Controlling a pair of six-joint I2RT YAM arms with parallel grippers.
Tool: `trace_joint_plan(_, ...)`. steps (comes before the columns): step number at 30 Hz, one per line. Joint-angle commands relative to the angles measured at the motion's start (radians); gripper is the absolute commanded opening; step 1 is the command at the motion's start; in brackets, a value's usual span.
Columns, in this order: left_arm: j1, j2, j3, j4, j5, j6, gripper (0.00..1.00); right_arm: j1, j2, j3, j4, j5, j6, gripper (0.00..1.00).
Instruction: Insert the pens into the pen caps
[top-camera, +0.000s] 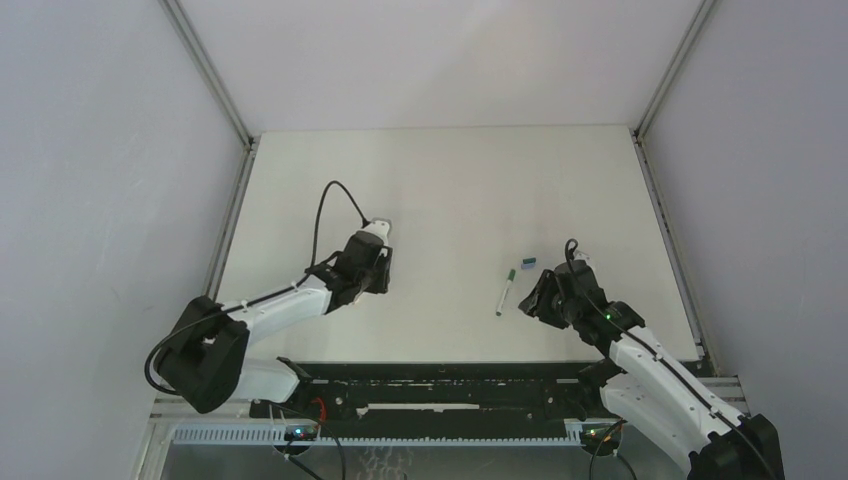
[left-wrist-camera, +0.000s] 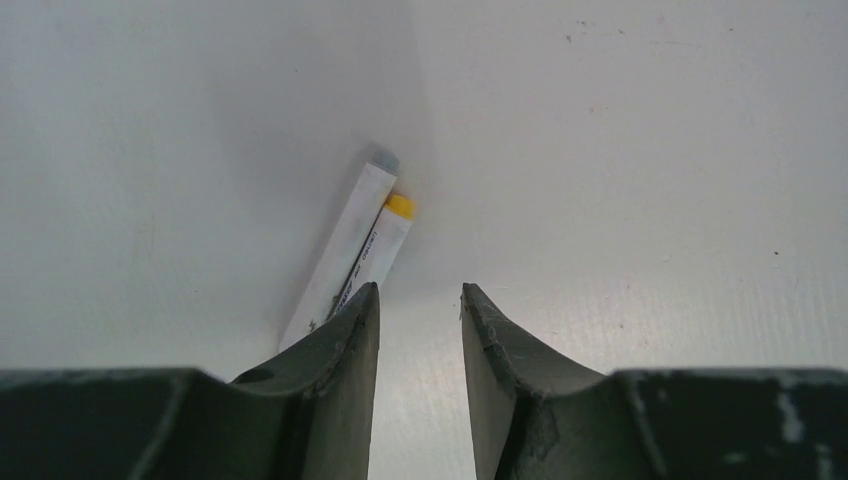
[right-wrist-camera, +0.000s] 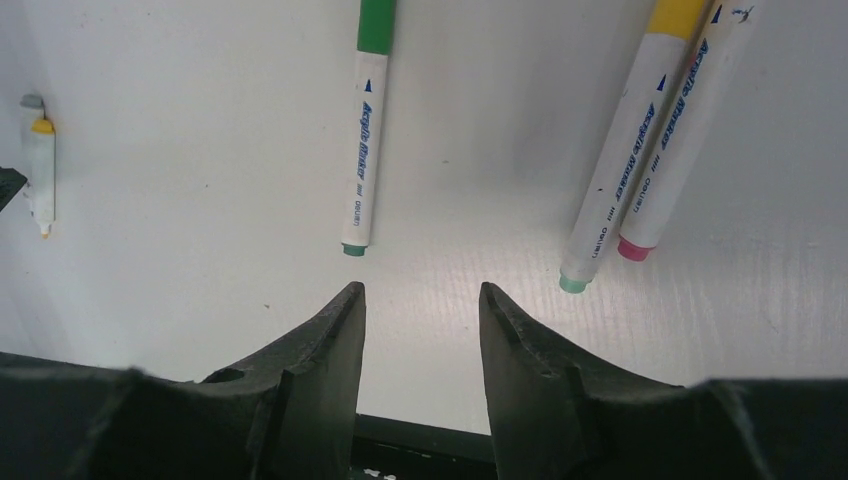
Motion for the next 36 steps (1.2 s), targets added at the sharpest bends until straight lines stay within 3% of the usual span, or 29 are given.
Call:
trace_joint_plan(1, 0.008, 0.026, 0.047, 0.025, -0.021, 0.017, 0.38, -0.012, -0.012, 0.022, 0.036, -0.020, -0.022, 0.44)
trace_joint_plan(21, 0.008, 0.071, 0.019, 0.046, -0.056, 0.024, 0.36, -0.018, -0.016, 0.021, 0.056, -0.066, -0.024, 0.45)
trace_joint_plan(36, 0.002, 0.103, -0.022, 0.078, 0.025, 0.002, 0.30, -0.017, -0.033, 0.022, 0.056, -0.076, -0.016, 0.45)
